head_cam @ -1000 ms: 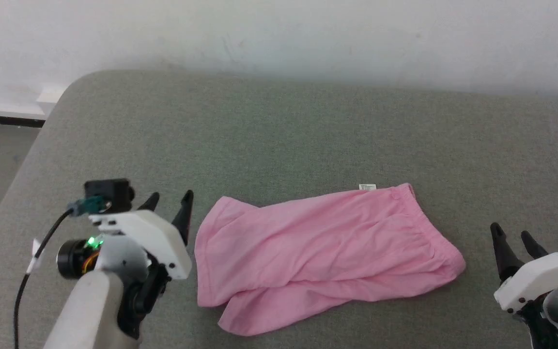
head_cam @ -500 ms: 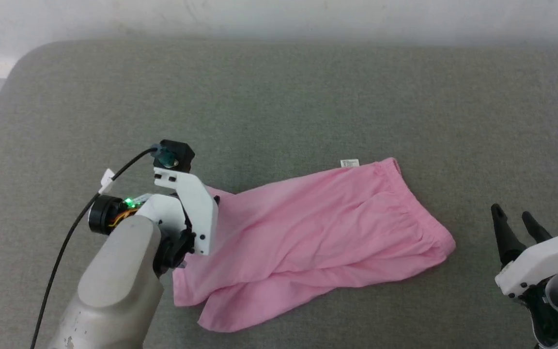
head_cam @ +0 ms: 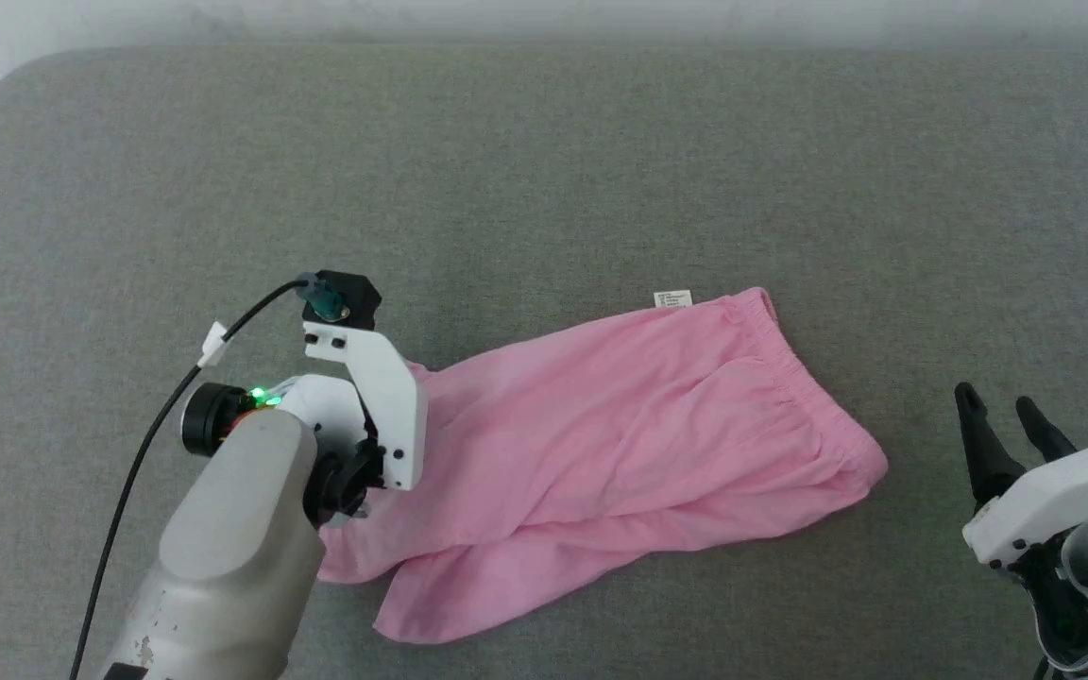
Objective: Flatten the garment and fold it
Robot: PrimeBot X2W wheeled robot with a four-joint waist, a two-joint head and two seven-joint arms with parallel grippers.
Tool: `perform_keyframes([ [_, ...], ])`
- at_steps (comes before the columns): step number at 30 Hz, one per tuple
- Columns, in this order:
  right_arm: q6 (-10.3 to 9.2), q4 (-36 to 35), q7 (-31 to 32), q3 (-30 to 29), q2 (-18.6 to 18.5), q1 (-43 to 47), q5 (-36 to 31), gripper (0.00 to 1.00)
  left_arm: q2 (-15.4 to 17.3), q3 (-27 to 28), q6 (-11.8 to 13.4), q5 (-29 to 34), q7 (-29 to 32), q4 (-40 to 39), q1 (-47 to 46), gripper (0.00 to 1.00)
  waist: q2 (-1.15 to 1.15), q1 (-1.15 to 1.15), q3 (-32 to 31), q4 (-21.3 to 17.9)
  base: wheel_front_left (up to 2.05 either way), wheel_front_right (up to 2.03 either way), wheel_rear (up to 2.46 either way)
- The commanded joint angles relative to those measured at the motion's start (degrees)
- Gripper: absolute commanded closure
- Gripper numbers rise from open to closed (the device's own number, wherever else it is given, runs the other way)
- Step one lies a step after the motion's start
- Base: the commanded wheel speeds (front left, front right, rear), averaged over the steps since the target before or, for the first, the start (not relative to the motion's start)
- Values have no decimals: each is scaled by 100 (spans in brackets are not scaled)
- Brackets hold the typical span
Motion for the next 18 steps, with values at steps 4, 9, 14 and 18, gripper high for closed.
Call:
perform_keyframes([
  [4,-5,-225,6,145,13,-144,-90,0,-89,71,-10,-94,-318,176,89,100,0,0,48,106,0,0,0],
  [9,-5,-674,489,824,-21,-399,-391,0,-155,273,58,-241,-774,24,109,100,0,0,83,148,0,0,0],
  [14,-5,-698,1725,1629,-240,-959,-698,0,-156,397,149,-334,-1030,-338,281,100,0,0,95,211,0,0,0],
  [18,-5,-385,2474,1971,-445,-1523,-1183,0,-212,375,178,-380,-1060,-677,399,100,0,0,154,353,0,0,0],
])
